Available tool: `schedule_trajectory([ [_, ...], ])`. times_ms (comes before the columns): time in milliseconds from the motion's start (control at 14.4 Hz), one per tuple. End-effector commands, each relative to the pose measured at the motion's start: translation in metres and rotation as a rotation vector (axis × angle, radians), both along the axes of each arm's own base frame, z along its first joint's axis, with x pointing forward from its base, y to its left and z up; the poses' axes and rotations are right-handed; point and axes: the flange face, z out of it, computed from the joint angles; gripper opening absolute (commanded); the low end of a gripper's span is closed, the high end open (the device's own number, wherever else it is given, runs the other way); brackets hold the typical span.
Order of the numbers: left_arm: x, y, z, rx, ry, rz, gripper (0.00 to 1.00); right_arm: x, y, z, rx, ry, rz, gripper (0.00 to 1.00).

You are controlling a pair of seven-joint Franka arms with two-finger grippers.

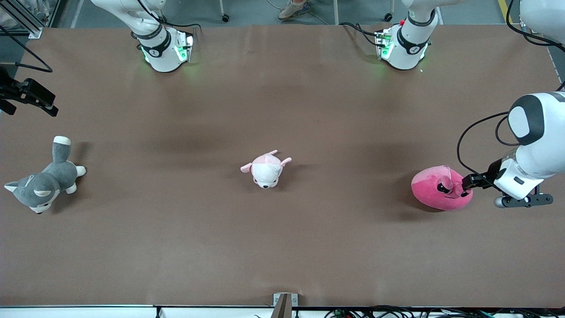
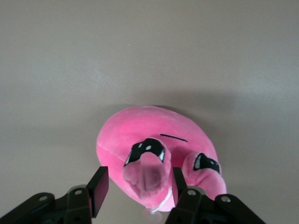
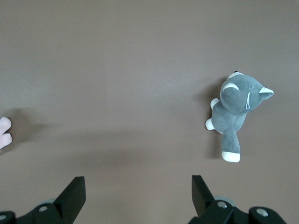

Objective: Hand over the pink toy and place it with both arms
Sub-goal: 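Lower the left gripper and close it on the pink plush's eye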

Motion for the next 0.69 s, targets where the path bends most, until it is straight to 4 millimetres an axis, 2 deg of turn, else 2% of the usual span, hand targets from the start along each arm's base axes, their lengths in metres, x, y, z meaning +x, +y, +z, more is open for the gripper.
schedule_trajectory([
  [0,-0.0005,-0.003,-0.0028,-0.026,-0.003,0.009,0.62,-0.004,0.0029,0.0052,0.018,-0.004,-0.001,1.0],
  [208,-0.0012,-0.0001,-0.0081,-0.027,0.006,0.003,0.55,-0.0041,0.0046,0.0079,0.018,-0.008,0.001,1.0],
  [625,-0.0038,-0.0004,-0.0093,-0.027,0.015,0.0,0.13,-0.002,0.0086,0.012,0.018,-0.018,0.005,1.0],
])
